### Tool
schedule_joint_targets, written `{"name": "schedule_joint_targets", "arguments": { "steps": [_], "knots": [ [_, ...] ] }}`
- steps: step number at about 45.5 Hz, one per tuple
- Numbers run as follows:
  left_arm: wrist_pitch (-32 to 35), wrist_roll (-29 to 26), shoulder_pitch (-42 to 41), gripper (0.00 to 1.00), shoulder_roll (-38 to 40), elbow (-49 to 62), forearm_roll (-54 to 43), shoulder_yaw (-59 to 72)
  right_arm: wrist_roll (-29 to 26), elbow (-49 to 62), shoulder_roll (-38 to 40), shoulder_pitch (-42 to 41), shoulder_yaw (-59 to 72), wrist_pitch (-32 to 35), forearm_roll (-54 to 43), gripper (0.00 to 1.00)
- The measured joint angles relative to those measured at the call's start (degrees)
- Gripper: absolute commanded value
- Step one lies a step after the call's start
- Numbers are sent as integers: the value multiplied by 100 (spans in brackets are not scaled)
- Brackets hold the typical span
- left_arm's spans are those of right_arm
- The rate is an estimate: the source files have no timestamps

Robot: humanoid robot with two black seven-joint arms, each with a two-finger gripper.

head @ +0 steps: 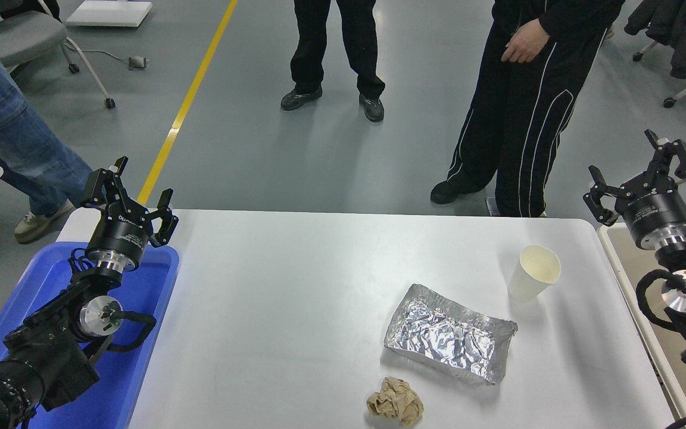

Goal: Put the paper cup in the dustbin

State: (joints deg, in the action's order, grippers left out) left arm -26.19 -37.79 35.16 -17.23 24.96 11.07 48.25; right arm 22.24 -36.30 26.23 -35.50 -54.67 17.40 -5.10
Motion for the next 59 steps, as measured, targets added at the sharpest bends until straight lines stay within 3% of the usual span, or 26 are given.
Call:
{"name": "schedule_joint_targets", "arguments": {
  "steps": [59],
  "knots": [
    [0, 0, 0, 100, 0, 0, 0, 0, 1, 39, -7, 72, 76, 51, 1, 100]
  ]
}}
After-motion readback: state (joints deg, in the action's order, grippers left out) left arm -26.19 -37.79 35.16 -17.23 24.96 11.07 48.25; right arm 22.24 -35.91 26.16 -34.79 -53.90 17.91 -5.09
